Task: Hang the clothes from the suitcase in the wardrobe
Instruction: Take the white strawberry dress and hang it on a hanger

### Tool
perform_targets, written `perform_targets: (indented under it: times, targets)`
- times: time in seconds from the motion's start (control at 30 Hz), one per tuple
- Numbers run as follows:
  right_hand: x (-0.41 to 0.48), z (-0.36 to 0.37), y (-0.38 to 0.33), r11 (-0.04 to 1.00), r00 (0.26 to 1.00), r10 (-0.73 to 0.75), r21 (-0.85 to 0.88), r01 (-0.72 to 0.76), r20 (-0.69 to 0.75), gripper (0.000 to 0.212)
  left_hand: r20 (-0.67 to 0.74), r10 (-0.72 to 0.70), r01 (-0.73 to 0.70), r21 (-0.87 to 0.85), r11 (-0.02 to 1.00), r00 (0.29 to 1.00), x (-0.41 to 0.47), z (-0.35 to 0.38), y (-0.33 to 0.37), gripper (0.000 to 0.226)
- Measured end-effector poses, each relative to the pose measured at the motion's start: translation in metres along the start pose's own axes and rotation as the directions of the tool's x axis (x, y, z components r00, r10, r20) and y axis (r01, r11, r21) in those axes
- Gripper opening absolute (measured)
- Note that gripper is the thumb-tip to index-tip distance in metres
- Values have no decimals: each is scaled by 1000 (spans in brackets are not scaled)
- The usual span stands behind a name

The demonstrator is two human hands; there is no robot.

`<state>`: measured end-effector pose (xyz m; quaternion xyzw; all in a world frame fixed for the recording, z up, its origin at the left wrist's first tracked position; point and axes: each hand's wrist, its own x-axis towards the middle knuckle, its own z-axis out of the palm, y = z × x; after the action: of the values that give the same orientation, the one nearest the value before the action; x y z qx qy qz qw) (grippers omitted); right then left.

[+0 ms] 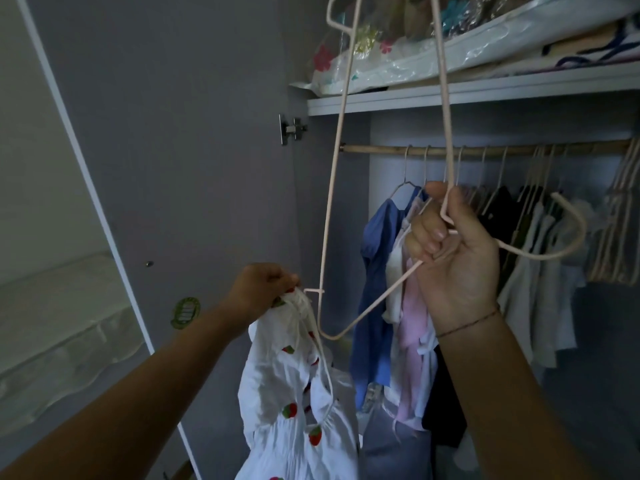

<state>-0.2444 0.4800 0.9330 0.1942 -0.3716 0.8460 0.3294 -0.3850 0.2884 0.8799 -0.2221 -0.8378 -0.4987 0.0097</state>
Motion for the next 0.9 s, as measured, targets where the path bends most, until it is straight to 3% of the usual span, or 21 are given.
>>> perform_targets:
  times: [0.37,0.57,0.67,0.9]
  targets:
    - [-1,1,-16,995,997,-59,79,54,54,27,23,-40,39,40,998,999,-2,10,10,13]
    - [-2,-6,-16,990,993,-110,96,106,46,42,-35,-89,85,-104,991,995,3,7,22,19]
    - [-4,-12,-15,986,994,-107,131,105,14,38,-73,-92,81,-138,987,993,6,6,29,21]
    - [-10,-44,8,978,992,-122,-172,122,12,26,-10,-51,46,-279,959,999,1,14,62,20]
